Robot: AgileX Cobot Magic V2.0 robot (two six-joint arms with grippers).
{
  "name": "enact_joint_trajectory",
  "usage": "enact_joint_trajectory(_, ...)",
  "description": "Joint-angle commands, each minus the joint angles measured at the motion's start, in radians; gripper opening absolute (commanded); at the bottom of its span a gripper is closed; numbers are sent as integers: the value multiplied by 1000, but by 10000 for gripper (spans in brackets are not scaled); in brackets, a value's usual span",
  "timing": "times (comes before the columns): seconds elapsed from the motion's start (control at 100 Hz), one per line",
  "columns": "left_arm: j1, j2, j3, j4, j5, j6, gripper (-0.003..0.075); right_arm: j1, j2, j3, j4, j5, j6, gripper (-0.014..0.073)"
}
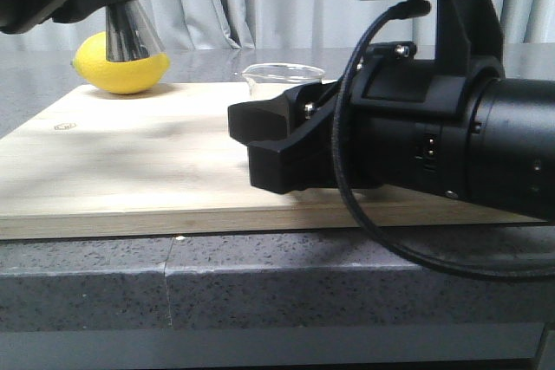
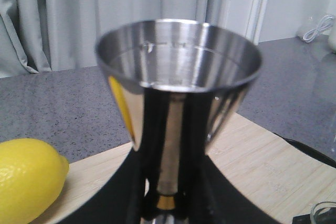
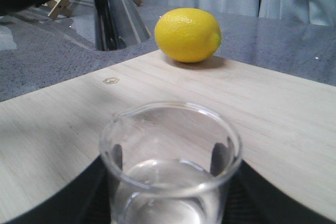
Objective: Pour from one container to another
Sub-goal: 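Close the right gripper around the glass beaker, then lift the beaker with the right gripper over the held jigger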
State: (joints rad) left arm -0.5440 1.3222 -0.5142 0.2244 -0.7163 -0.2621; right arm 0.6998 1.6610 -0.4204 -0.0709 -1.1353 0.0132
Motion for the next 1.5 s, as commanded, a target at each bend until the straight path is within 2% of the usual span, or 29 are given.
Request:
enact_joint_trajectory(0.0,-8,-31,-26,-11,-77,-9,-19,4,-29,-14,-6,-170,0,239)
enact_joint_trajectory(0.2,-8,-31,-26,7,-51,-9,-19,4,-56,-42,31,-133,0,239)
enact_joint_trajectory(0.36,-8,-31,-26,13,-26,-53,-19,-15,-125,-118,35,42,0,239)
enact_joint_trajectory(0.5,-8,-31,-26,77,-22,-70,-19,-32,-177,-198,29,190,-2,239)
enact_joint_trajectory(0.67,-8,-31,-26,135,-23,-140,-19,-47,-214,-307,-55,376,-20,239)
enact_joint_trajectory(0.94,-8,-31,-26,192,54,-191,-19,-47,-216,-462,-97,553,-65,239)
enact_joint_trajectory(1.17,-8,-31,-26,204,60,-191,-19,-47,-216,-574,-145,675,-115,239)
enact_joint_trajectory(1.49,-8,-31,-26,217,89,-211,-19,-47,-216,-689,-353,817,-115,239)
